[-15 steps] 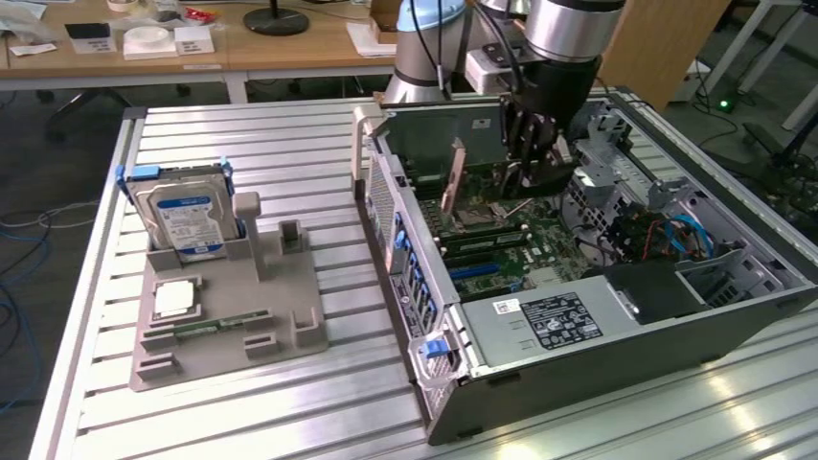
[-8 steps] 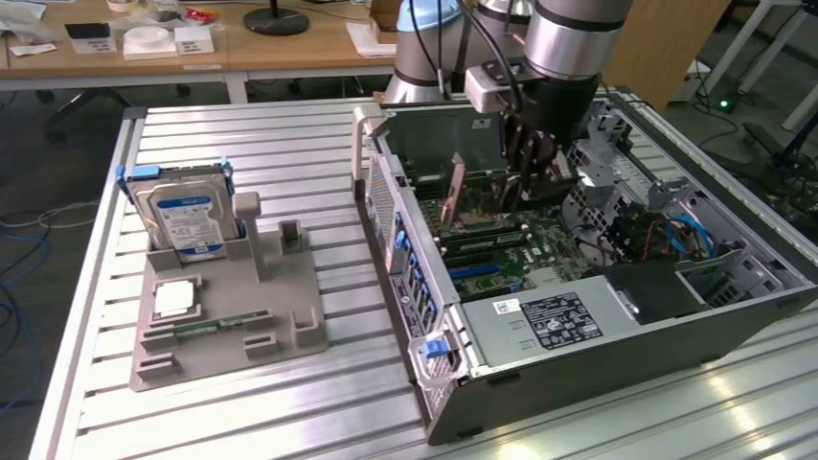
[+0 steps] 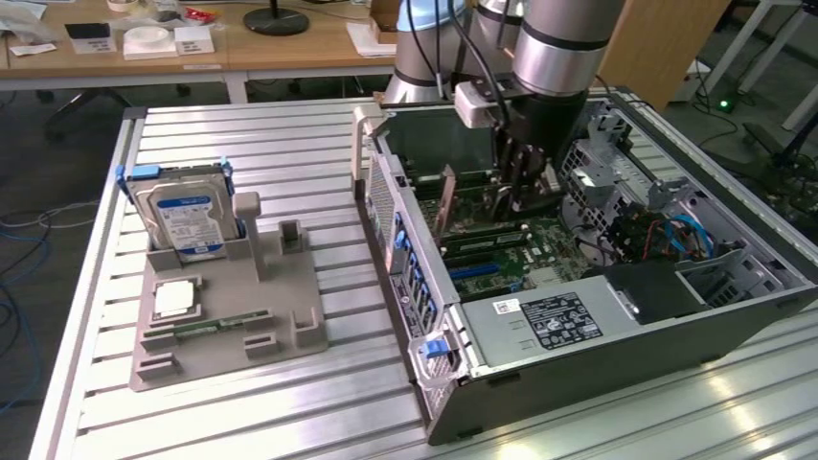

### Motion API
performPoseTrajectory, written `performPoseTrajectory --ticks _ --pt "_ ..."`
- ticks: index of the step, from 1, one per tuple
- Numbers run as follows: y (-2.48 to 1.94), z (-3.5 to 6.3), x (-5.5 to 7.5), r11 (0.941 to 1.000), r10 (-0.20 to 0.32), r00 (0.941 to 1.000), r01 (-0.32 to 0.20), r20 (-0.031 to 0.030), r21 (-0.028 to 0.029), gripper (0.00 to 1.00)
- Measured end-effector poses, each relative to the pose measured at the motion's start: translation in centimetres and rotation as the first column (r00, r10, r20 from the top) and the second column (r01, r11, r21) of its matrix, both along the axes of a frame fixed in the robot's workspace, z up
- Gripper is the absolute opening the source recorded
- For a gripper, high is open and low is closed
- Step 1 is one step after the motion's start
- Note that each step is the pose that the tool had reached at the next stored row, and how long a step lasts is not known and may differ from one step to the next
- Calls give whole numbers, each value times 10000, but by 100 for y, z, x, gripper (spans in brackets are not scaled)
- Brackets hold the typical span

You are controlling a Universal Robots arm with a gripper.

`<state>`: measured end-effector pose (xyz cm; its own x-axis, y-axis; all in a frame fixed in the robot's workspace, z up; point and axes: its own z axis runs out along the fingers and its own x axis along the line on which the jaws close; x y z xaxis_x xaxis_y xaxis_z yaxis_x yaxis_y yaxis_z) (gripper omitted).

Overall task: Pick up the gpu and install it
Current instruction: 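Insert the gpu into the slot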

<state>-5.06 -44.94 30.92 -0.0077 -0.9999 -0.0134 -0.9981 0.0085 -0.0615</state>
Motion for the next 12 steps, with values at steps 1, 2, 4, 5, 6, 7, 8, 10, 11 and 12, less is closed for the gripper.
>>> performPoseTrajectory --ticks 1,2,4,5,6,7,8,10,11,12 --pt "-6 -18 0 10000 0 10000 0 0 -1 28" --pt "-8 -37 -5 10000 -4 10000 4 0 -2 28" --pt "-8 -73 -51 10000 0 10000 0 0 -2 28" --pt "-8 -91 -71 10000 -1 10000 1 0 -1 28" --pt "-8 -109 -78 10000 -2 10000 2 0 -2 28" --pt "-9 -127 -79 10000 -2 10000 2 0 -1 28" --pt "-11 -146 -79 10000 -1 10000 1 0 -1 28" --pt "-16 -182 -79 10000 -2 10000 2 0 -1 28" --pt "-18 -201 -79 10000 -2 10000 2 0 0 28" --pt "-20 -219 -79 10000 -1 10000 1 0 1 28"
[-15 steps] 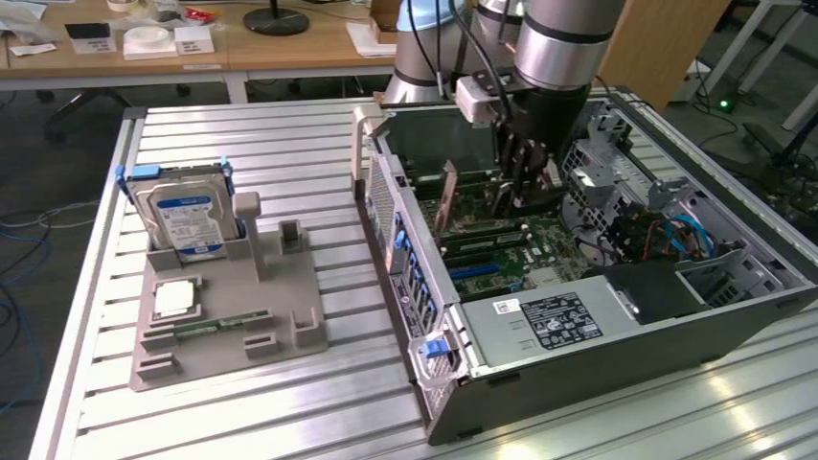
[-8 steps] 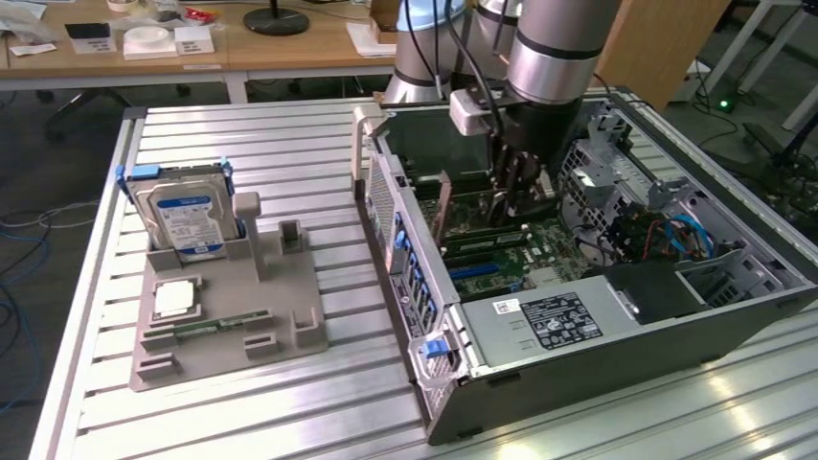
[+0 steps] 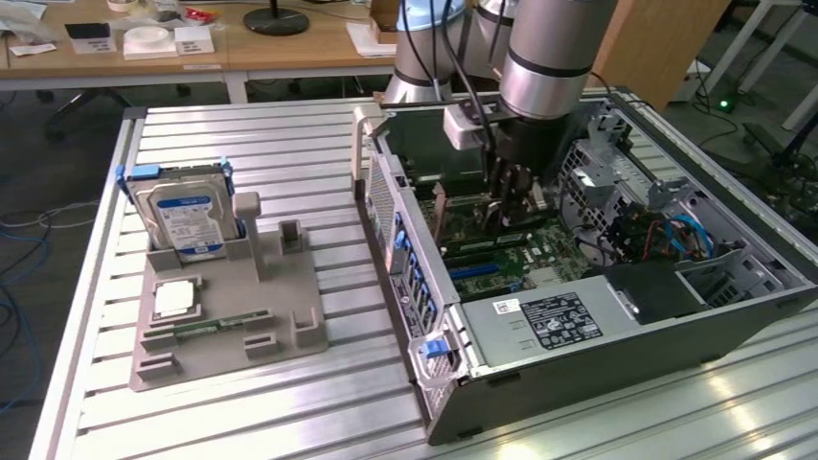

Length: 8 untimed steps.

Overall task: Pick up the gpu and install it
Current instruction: 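Insert the gpu into the slot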

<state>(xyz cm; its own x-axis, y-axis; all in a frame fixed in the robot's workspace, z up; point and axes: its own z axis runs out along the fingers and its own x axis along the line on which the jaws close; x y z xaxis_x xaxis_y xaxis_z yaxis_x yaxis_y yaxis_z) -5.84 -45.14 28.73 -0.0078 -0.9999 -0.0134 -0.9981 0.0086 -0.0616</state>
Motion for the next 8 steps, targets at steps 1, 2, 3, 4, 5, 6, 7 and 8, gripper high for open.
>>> performPoseTrajectory --ticks 1,2,3,4,5,6,7,8 --pt "-1 -17 0 10000 0 10000 0 0 -2 28" --pt "-2 -35 -1 10000 -1 10000 1 -1 -2 28" --pt "-3 -55 0 10000 0 10000 0 -1 -2 28" --pt "-3 -73 0 10000 -1 10000 1 -1 -2 28" --pt "-3 -90 0 10000 0 10000 0 0 -2 28" --pt "-4 -108 0 10000 0 10000 0 -1 -2 28" --pt "-4 -127 -3 10000 0 10000 0 0 -1 28" --pt "-4 -145 -18 10000 1 10000 -1 0 -2 28"
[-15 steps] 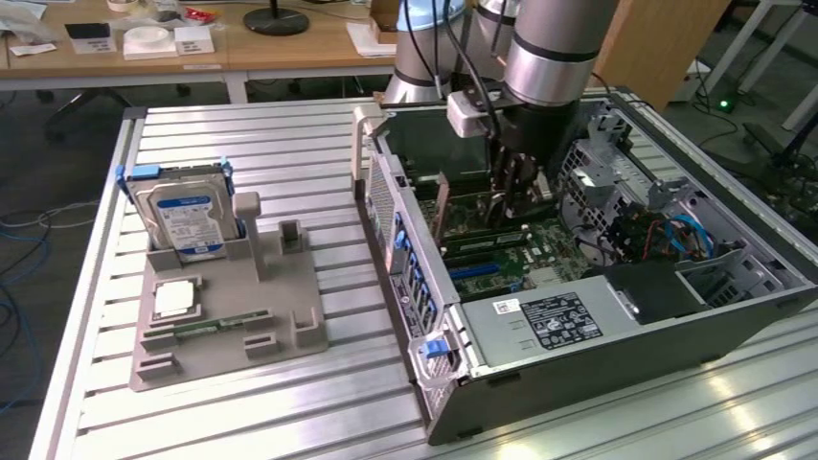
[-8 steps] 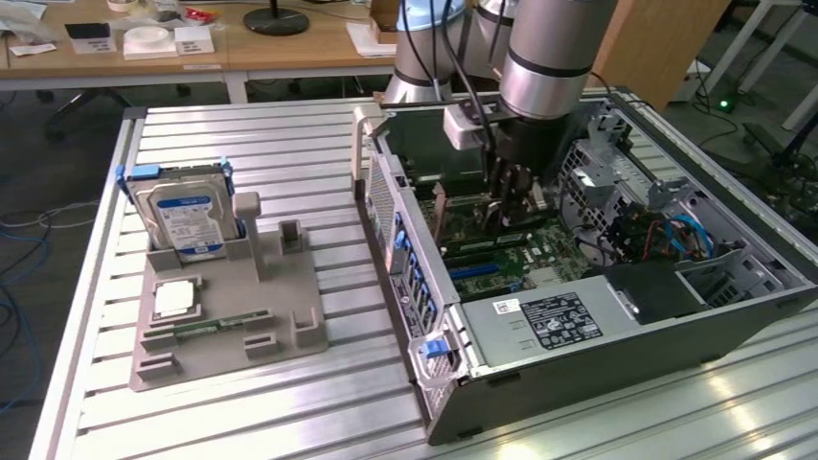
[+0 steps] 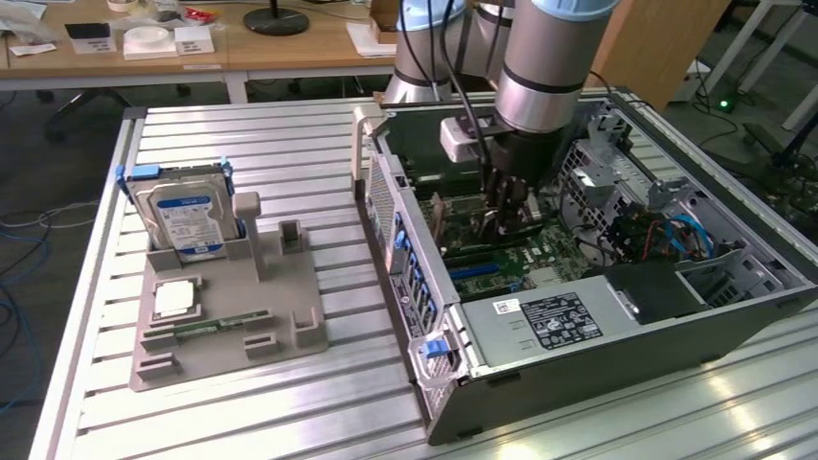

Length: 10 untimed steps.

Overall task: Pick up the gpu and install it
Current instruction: 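Insert the gpu into the slot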

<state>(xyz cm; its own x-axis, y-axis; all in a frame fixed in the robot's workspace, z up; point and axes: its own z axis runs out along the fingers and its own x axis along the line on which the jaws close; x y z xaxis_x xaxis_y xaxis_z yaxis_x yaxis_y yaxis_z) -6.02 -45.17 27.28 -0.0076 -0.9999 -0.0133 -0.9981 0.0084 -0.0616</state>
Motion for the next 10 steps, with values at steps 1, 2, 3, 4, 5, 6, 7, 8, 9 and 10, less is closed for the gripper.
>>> performPoseTrajectory --ticks 1,2,3,4,5,6,7,8,9,10 --pt "0 -20 -19 10000 0 10000 0 0 -2 28" --pt "0 -38 -35 10000 -2 10000 2 -1 -12 28" --pt "0 -55 -38 10000 -4 10000 4 0 -22 28" --pt "-1 -69 -38 10000 -4 10000 4 -1 -31 28" --pt "-3 -80 -39 10000 -4 10000 4 -2 -40 28" --pt "-3 -90 -39 10000 -4 10000 4 -4 -43 28" --pt "-3 -93 -39 10000 -5 10000 5 -7 -45 28" --pt "-5 -96 -39 10000 -5 10000 5 -8 -45 28" --pt "-7 -101 -39 10000 -4 10000 4 -8 -45 28" --pt "-14 -105 -38 10000 -2 10000 2 -8 -44 28"
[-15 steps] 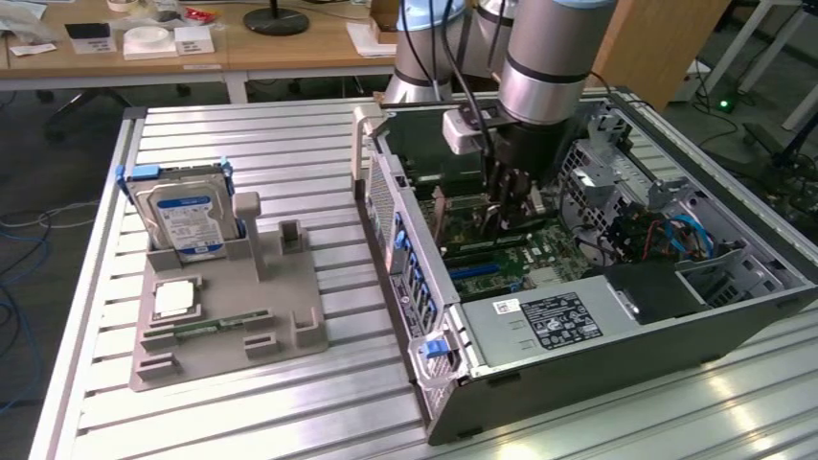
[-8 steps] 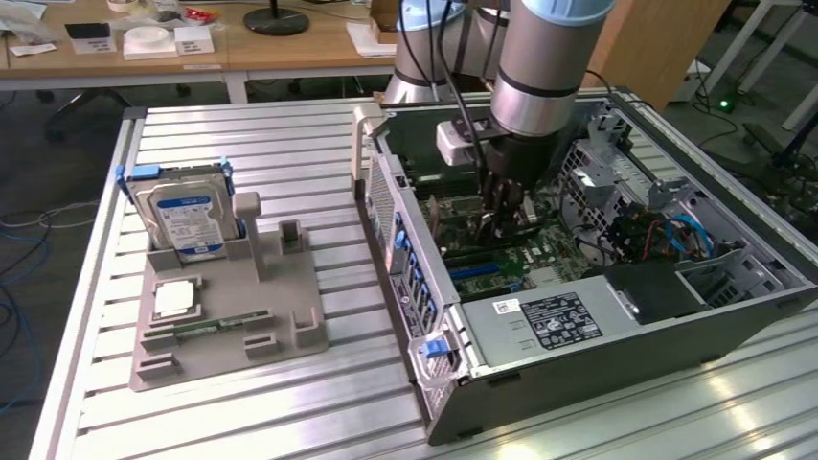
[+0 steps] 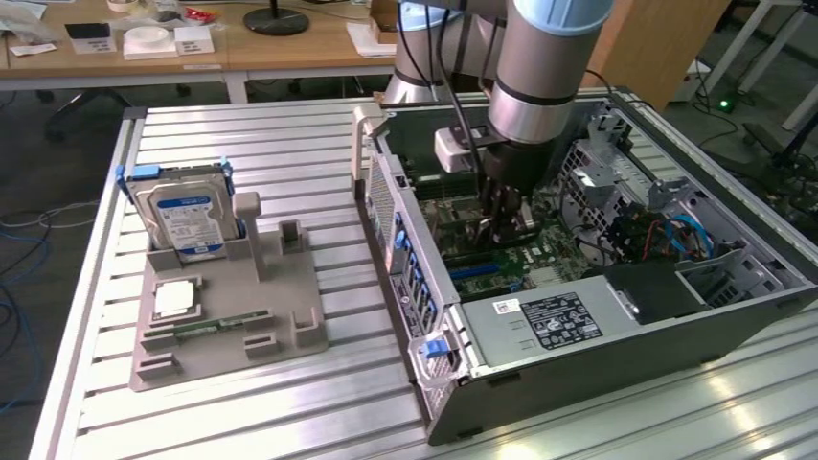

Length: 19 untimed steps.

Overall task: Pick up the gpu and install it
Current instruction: 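Insert the gpu into the slot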

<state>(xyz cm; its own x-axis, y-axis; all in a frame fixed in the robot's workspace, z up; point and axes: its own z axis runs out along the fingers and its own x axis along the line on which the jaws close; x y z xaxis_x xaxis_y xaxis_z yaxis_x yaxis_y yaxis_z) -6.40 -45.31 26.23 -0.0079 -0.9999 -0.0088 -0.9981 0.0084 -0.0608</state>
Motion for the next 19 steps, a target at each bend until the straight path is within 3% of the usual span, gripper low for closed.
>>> performPoseTrajectory --ticks 6,19 --pt "-45 -33 -1 10000 -3 10000 3 1 2 28" --pt "-45 -111 -49 10000 0 10000 0 1 5 28"
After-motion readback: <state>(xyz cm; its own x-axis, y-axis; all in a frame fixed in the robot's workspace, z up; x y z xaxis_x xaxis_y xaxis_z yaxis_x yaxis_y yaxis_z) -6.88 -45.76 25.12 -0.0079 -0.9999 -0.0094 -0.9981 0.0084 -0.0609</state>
